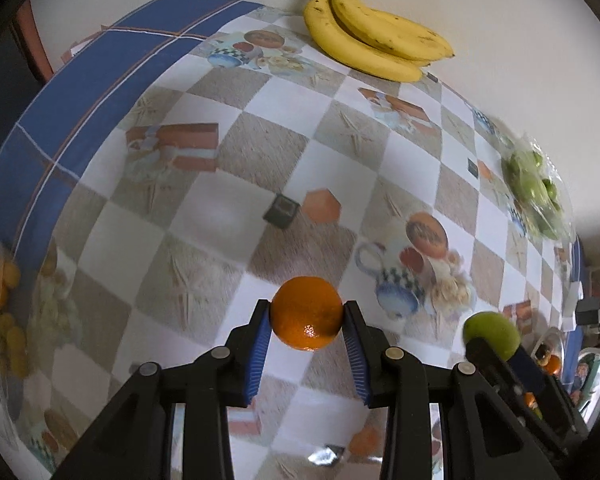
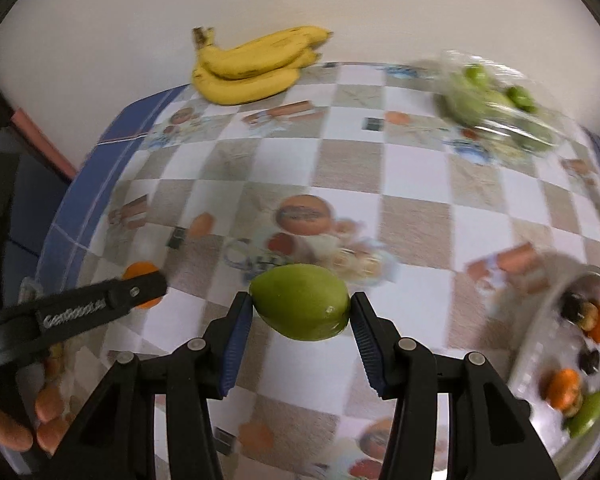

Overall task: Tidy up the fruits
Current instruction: 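Carry the orange and green mango over the steel bowl with both grippers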

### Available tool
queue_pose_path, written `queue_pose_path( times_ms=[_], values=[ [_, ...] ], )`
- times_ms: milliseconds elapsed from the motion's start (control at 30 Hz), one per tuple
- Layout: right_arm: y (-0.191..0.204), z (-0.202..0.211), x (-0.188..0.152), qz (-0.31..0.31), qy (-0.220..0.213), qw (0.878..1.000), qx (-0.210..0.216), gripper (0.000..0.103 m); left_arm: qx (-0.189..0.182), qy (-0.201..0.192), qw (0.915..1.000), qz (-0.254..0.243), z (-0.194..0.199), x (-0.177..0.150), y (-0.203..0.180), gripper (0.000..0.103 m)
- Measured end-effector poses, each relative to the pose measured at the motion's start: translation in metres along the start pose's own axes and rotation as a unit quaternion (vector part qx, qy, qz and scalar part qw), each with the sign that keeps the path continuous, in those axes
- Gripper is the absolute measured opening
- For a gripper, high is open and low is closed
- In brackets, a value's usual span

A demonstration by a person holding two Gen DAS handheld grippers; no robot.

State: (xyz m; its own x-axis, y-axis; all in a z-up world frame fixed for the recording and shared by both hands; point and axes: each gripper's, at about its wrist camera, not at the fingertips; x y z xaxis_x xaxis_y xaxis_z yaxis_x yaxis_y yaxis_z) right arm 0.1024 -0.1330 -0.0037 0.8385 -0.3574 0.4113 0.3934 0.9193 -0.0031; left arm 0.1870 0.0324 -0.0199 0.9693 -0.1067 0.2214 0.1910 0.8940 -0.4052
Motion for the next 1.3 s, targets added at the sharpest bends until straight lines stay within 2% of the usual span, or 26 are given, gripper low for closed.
queue_pose_path(
  times_ms=[300,600,1067,1300],
  values=[
    [-0.040,0.026,-0.016,-0.042,-0.006,0.998,-0.048,0.052,-0.002,-0.017,0.9998,-0.007,0.006,-0.032,-0.043,0.039],
    [-0.079,0.042,-0.026,-0.066,-0.006,0.995,-0.080,0.052,0.019,-0.030,0.9990,-0.029,0.003,-0.048,-0.085,0.039],
    [-0.106,0.053,-0.037,-0.067,-0.003,0.992,-0.106,0.052,0.029,-0.040,0.9974,-0.054,-0.011,-0.064,-0.132,0.039],
    [-0.135,0.057,-0.040,-0.087,0.000,0.989,-0.116,0.052,0.030,-0.041,0.9967,-0.063,-0.014,-0.071,-0.150,0.039]
  ],
)
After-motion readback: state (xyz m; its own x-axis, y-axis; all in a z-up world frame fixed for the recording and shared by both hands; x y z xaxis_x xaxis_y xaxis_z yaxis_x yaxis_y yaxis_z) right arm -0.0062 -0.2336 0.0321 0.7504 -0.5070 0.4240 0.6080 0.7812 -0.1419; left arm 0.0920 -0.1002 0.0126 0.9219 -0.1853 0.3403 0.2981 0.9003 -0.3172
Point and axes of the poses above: each gripper's, at about its wrist camera, not at the fingertips, and z roughly against the way its jaws point, y to its left, x to its top, and after that the axes turned 12 degrees about -x, right-handed
